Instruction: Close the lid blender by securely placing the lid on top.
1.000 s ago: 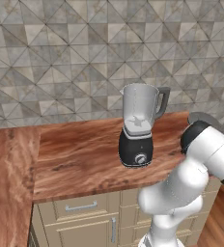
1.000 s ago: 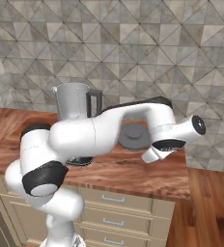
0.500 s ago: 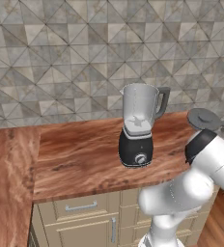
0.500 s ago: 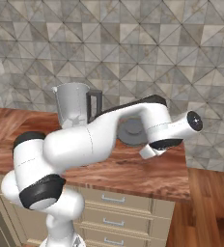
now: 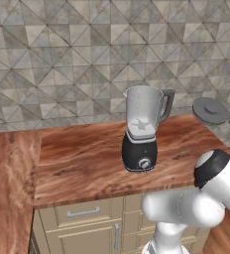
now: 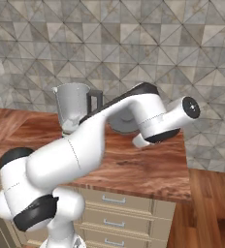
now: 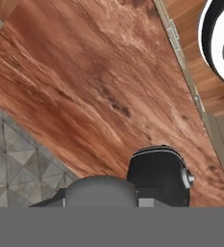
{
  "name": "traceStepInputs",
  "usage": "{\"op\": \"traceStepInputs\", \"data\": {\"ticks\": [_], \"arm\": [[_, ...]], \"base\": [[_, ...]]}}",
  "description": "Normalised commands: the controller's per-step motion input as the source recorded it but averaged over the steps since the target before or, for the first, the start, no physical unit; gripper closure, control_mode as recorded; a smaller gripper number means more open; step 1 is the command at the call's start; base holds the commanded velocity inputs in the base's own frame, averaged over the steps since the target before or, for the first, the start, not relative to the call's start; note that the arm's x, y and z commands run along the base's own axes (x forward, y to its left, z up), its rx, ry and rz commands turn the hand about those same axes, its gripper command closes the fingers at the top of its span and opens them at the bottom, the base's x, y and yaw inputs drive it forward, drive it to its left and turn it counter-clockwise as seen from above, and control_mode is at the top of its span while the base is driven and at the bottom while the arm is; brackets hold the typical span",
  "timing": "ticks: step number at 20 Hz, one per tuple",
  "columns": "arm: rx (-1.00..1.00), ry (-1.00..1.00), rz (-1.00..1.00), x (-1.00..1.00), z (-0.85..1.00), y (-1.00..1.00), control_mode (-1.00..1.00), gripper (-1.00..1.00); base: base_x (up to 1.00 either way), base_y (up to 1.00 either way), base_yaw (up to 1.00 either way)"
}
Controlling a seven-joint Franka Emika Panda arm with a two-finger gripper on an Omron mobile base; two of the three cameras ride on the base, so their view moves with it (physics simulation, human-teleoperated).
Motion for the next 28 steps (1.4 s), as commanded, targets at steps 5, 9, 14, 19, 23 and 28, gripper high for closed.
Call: {"op": "traceStepInputs", "data": {"ticks": [5,9,14,19,23,28], "arm": [[0.0,0.0,0.07,0.0,0.44,0.67,-1.0,1.0],[0.0,-0.01,0.07,0.0,0.68,0.62,-1.0,1.0],[0.0,-0.04,0.12,0.0,0.68,0.45,-1.0,1.0],[0.0,0.01,0.08,0.05,0.4,0.54,-1.0,1.0],[0.0,0.05,0.03,0.26,0.35,0.61,-1.0,1.0],[-0.01,0.11,0.01,0.43,0.14,0.53,-1.0,1.0]], "base": [[0.0,0.0,0.0],[0.0,0.0,0.0],[0.0,0.0,0.0],[0.0,0.0,0.0],[0.0,0.0,0.0],[0.0,0.0,0.0]]}}
